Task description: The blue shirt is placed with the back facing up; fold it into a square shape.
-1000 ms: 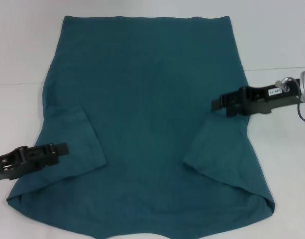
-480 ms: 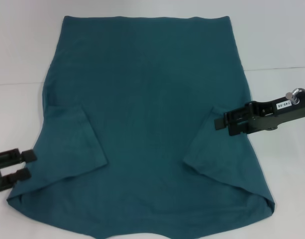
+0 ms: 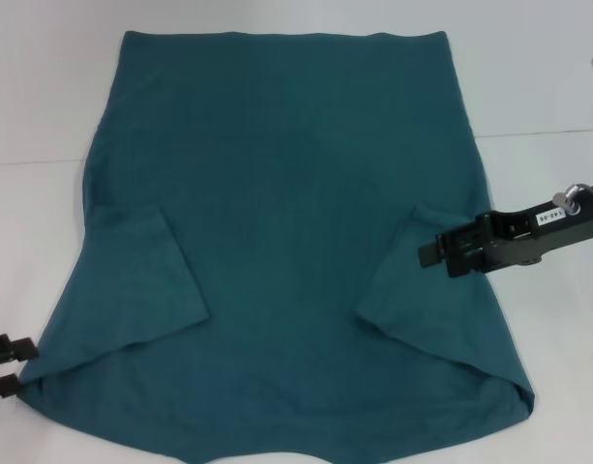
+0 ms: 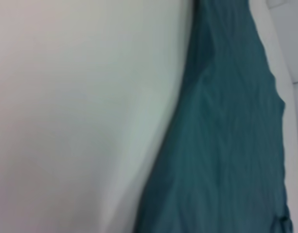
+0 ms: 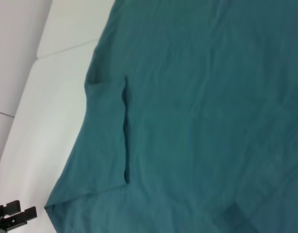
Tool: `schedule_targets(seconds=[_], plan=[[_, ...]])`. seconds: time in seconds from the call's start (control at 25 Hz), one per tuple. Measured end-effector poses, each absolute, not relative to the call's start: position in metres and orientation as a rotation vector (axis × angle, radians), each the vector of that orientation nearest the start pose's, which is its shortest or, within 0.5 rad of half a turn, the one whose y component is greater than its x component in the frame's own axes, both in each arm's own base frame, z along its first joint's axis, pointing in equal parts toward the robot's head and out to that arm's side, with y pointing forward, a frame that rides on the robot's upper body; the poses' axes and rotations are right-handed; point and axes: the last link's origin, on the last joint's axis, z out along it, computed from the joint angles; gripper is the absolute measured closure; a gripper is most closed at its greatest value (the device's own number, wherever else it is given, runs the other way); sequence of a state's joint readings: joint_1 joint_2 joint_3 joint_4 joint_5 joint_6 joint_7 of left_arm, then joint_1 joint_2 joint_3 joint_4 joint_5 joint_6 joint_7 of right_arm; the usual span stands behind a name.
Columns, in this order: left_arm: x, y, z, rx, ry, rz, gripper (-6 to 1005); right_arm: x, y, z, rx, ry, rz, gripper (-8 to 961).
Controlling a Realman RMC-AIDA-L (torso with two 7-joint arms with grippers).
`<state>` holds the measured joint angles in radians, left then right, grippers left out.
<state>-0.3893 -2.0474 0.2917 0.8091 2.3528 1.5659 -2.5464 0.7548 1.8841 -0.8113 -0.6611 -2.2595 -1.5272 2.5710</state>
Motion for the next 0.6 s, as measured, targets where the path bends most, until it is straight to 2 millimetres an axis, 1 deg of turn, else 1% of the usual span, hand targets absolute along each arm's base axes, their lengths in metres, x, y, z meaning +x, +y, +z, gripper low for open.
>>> schedule_targets(seconds=[0.28,0.6], plan=[[-0.375,0.284,0.065,1.971,2.746,0.905,386,0.244,0.395,0.055,-2.320,1.848,0.255,310],[-0.378,0.288,0.060,1.986,2.770,0.879,386,0.244,0.396,0.055,-2.318,1.845,0.263,311]])
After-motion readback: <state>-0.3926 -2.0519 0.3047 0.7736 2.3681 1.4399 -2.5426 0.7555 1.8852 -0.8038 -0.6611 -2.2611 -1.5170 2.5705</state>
